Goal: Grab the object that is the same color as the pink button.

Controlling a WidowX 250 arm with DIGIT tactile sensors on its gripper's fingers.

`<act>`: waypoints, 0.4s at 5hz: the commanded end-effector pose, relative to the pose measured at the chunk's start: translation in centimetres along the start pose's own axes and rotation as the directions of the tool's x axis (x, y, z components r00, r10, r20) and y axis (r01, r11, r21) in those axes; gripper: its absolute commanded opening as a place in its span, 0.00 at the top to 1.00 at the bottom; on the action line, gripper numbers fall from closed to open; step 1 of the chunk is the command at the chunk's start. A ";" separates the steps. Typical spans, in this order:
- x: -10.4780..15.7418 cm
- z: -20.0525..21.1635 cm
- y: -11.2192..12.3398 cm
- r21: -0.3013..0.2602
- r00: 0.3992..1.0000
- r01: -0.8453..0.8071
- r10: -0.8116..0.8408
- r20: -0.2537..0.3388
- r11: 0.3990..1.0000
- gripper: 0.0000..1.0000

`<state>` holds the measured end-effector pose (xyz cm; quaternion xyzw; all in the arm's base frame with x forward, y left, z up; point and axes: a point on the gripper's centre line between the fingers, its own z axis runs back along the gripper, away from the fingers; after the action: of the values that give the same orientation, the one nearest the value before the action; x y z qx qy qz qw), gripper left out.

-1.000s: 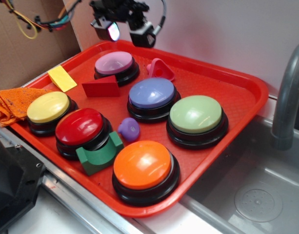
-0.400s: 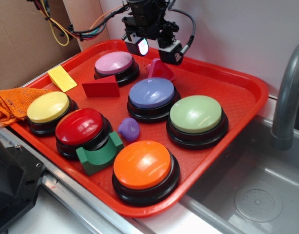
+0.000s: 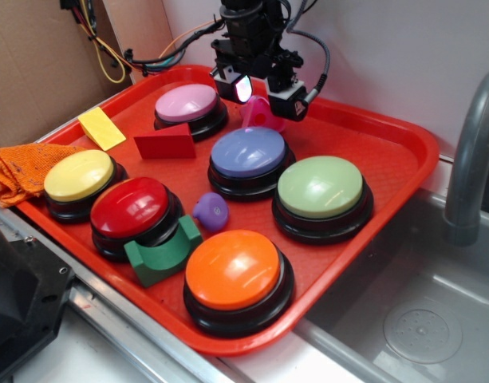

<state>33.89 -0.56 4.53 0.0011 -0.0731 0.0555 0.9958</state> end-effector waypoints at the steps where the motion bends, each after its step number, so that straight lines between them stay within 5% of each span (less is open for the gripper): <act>1: 1.2 1.1 -0.7 0.004 0.999 0.019 -0.019 0.038 1.000 1.00; 2: 1.2 1.1 -0.7 0.008 0.999 0.016 -0.016 0.033 1.000 1.00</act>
<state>33.94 -1.07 4.20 0.0081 -0.0625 0.0485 0.9968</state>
